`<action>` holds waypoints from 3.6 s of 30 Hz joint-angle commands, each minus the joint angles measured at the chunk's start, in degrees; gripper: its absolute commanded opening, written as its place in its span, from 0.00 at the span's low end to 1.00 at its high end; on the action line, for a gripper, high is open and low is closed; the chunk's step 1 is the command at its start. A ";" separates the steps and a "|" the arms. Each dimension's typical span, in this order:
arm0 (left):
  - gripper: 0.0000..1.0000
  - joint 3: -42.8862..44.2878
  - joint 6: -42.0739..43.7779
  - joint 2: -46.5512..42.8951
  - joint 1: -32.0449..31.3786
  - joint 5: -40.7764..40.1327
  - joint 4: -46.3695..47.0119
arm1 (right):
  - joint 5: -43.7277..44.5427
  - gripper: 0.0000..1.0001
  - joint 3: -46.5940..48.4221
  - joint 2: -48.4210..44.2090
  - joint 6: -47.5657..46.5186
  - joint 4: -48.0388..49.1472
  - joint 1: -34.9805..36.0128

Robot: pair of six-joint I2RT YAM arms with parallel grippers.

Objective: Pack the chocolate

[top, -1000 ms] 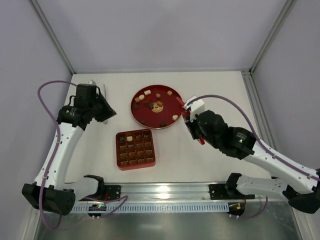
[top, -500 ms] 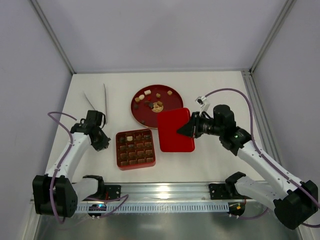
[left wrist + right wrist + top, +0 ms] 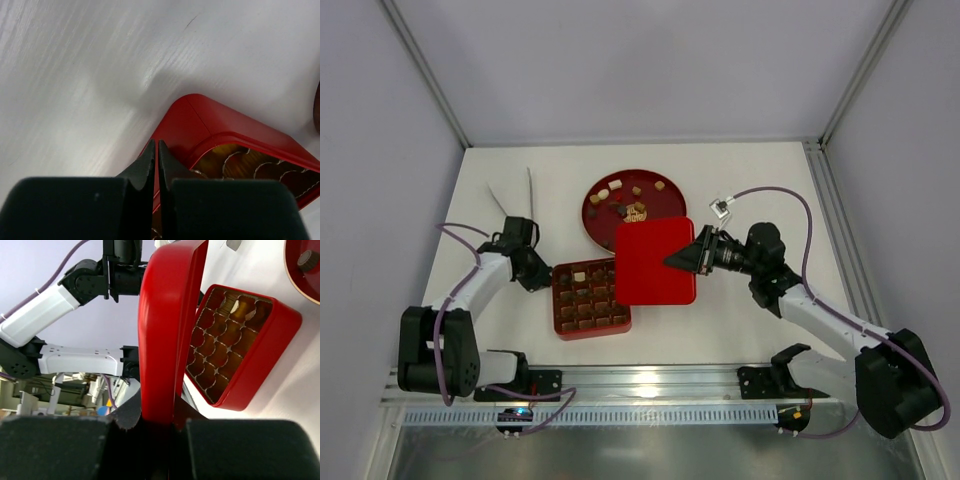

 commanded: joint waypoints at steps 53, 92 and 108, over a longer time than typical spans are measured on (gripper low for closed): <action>0.00 -5.28 -15.71 -5.33 -11.60 4.38 11.29 | -0.46 0.04 -13.15 33.67 25.06 66.99 2.98; 0.00 -4.49 -14.39 -5.94 -11.51 5.26 10.41 | 9.64 0.07 -2.69 42.79 22.16 65.59 11.95; 0.00 -4.58 -13.87 -5.86 -11.60 4.56 10.06 | 10.26 0.32 -6.64 42.61 22.16 66.11 11.16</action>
